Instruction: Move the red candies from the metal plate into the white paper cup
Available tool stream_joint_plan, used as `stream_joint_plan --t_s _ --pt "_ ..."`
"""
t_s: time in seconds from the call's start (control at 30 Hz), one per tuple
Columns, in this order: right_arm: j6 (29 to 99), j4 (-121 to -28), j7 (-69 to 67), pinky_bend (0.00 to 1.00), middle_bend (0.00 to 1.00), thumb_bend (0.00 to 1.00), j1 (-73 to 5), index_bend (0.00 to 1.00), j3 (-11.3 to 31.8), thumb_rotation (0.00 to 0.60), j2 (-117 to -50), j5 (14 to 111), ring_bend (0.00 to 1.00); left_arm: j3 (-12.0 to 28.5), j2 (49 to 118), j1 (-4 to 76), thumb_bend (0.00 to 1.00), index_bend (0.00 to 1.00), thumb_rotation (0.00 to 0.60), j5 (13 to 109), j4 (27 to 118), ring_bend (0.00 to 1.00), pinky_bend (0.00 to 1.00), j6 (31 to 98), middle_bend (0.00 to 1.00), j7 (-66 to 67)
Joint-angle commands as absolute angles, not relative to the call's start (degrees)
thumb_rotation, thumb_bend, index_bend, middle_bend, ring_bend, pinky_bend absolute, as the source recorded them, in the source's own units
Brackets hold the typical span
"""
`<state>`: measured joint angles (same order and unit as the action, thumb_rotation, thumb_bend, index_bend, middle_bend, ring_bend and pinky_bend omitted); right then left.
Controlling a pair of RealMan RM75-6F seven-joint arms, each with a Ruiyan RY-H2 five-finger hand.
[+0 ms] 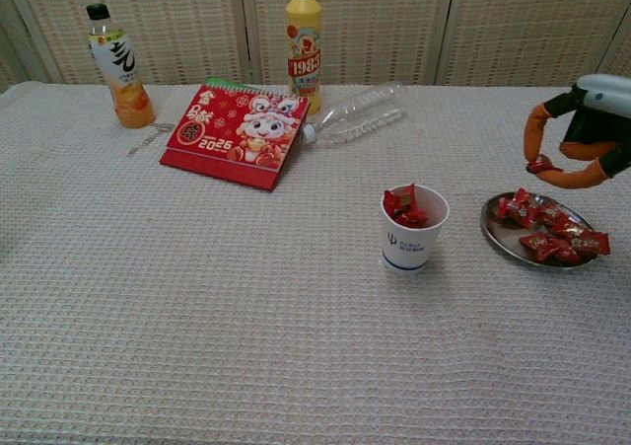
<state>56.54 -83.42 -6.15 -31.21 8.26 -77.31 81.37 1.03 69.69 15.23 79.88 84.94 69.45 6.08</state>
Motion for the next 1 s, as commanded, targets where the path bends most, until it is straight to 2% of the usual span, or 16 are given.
stream_joint_plan --t_s 0.03,0.47,0.73,1.0 --pt "52.9 -85.8 -1.9 1.00 1.00 0.27 -34.7 0.58 9.6 0.600 -80.3 79.8 0.92 1.0 69.5 15.1 0.48 0.00 0.600 80.1 85.0 0.07 0.24 69.7 0.12 5.6" --pt "50.3 -86.3 5.0 1.00 1.00 0.27 -38.6 0.57 10.0 0.600 -85.7 75.2 0.92 0.8 68.2 14.3 0.48 0.00 0.600 81.5 85.3 0.07 0.24 71.5 0.12 2.8" --pt "50.4 -86.9 6.2 1.00 1.00 0.27 -38.9 0.43 8.8 0.600 -84.8 75.1 0.92 0.9 68.2 14.3 0.48 0.00 0.600 81.5 85.2 0.07 0.24 71.4 0.12 2.8" --pt "51.7 -87.7 5.9 1.00 1.00 0.27 -38.4 0.36 8.4 0.600 -83.1 75.2 0.92 0.9 68.3 14.3 0.48 0.00 0.600 81.3 85.2 0.07 0.24 71.3 0.12 3.2"
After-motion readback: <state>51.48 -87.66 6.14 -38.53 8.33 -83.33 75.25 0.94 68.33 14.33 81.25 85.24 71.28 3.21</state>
